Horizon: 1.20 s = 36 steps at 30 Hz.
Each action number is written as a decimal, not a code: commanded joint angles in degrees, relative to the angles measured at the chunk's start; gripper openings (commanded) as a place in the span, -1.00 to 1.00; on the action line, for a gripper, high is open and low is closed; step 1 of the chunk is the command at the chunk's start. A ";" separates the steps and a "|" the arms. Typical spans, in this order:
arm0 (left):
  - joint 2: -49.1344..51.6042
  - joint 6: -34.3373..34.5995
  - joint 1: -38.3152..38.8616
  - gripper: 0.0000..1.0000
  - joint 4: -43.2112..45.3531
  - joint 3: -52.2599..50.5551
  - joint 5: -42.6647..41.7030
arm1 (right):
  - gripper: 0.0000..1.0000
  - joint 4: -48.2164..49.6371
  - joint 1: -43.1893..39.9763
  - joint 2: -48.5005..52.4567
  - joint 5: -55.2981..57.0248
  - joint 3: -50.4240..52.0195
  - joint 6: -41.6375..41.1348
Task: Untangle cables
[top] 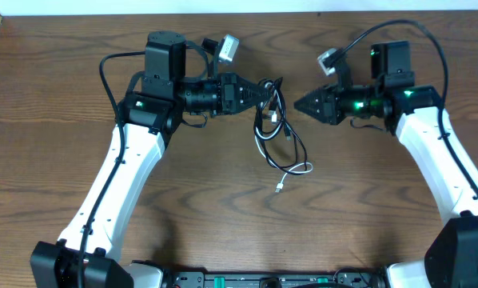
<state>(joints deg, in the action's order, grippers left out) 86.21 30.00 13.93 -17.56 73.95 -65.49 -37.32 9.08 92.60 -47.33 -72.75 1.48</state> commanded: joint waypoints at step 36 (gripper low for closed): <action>0.28 -1.49 -0.09 -0.85 -5.70 -0.61 7.72 | -0.78 -2.69 9.42 0.28 -4.31 0.42 -10.86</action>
<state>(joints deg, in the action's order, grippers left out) 86.21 30.98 13.93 -22.26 73.91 -57.71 -40.64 19.44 92.62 -48.71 -72.58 -8.80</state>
